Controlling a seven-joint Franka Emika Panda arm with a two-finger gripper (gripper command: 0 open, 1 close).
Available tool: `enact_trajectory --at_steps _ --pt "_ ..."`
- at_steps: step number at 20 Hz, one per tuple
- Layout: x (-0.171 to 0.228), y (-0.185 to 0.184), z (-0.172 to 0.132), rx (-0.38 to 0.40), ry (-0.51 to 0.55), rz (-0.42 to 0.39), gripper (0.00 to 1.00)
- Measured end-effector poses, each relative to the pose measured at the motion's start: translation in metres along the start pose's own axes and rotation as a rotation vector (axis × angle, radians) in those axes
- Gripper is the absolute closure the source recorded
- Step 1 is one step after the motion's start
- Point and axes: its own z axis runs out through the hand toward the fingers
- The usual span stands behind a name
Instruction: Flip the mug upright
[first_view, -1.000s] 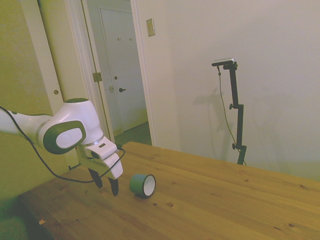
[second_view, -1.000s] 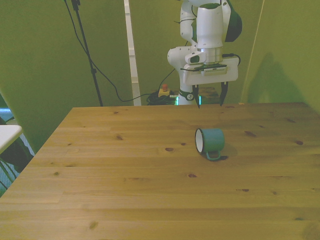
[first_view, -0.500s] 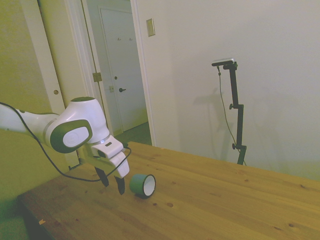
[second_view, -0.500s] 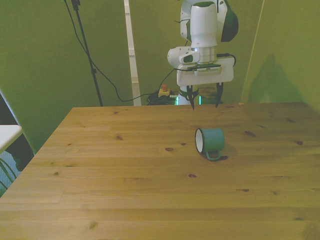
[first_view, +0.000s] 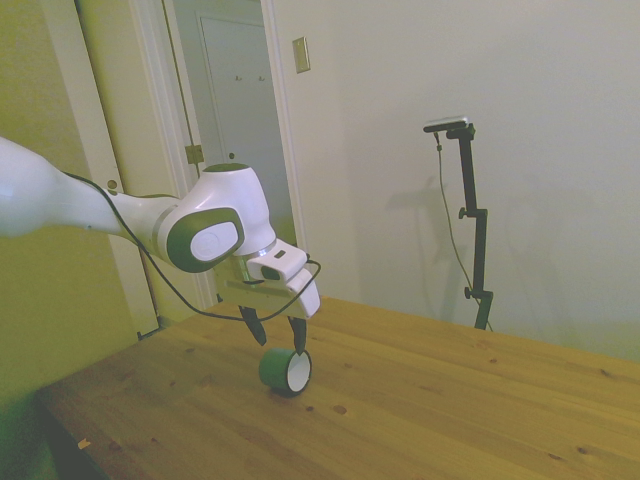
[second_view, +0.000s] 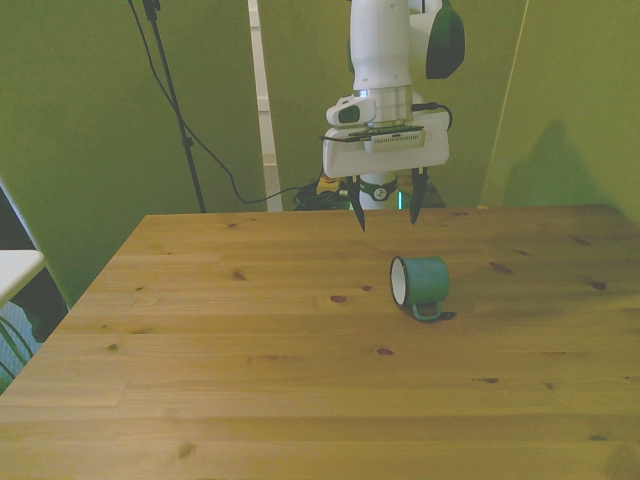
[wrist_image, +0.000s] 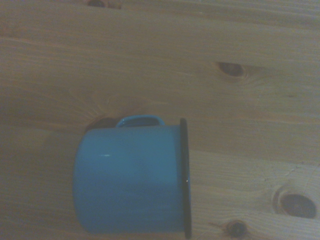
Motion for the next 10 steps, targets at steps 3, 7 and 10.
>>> enact_trajectory --at_steps 3,7,10 --pt "0.005 0.0 -0.004 0.025 0.002 -0.049 0.0" --pt "0.025 0.016 -0.01 0.127 -0.043 -0.106 0.0" --pt "0.041 0.027 0.002 0.171 -0.114 -0.122 0.0"
